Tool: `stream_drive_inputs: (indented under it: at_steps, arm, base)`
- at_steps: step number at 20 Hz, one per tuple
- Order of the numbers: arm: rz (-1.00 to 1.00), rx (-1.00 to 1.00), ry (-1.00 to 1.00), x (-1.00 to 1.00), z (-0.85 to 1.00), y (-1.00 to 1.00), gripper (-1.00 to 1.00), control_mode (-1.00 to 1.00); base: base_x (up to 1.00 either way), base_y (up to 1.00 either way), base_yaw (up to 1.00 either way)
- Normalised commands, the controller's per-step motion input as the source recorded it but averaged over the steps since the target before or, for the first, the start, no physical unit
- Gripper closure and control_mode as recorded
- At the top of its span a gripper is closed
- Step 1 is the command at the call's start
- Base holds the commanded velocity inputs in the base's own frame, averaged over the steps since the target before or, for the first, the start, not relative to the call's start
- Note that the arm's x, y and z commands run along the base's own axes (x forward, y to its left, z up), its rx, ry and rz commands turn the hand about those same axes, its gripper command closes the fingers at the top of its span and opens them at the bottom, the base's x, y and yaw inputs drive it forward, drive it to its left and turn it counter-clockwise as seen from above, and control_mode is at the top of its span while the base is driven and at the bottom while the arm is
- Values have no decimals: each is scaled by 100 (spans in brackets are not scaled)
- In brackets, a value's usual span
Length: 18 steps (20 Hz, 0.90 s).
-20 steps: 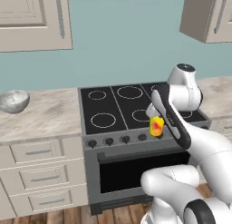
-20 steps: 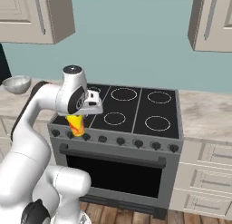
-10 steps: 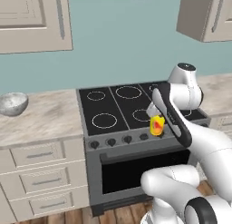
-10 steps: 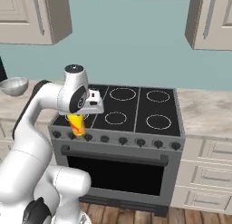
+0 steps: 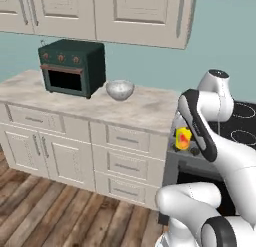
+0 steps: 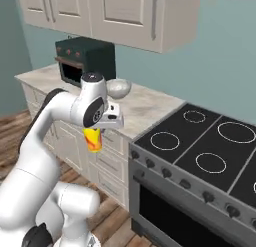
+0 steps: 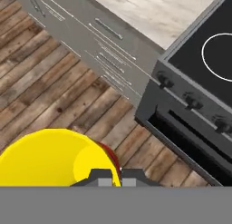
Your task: Pick the cup and bowl from the counter and place them on the counter next to the sink.
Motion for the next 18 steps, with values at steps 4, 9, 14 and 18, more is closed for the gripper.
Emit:
stream_drive_inputs:
  at_steps: [4,9,14,18]
  arm:
    - [0,0,0,0,0,0,100,100]
    - [0,0,0,0,0,0,100,100]
    - [0,0,0,0,0,0,100,100]
    - [0,0,0,0,0,0,100,100]
  base:
    - [0,0,100]
    - [0,-12,99]
    - [2,-45,89]
    - [10,-61,82]
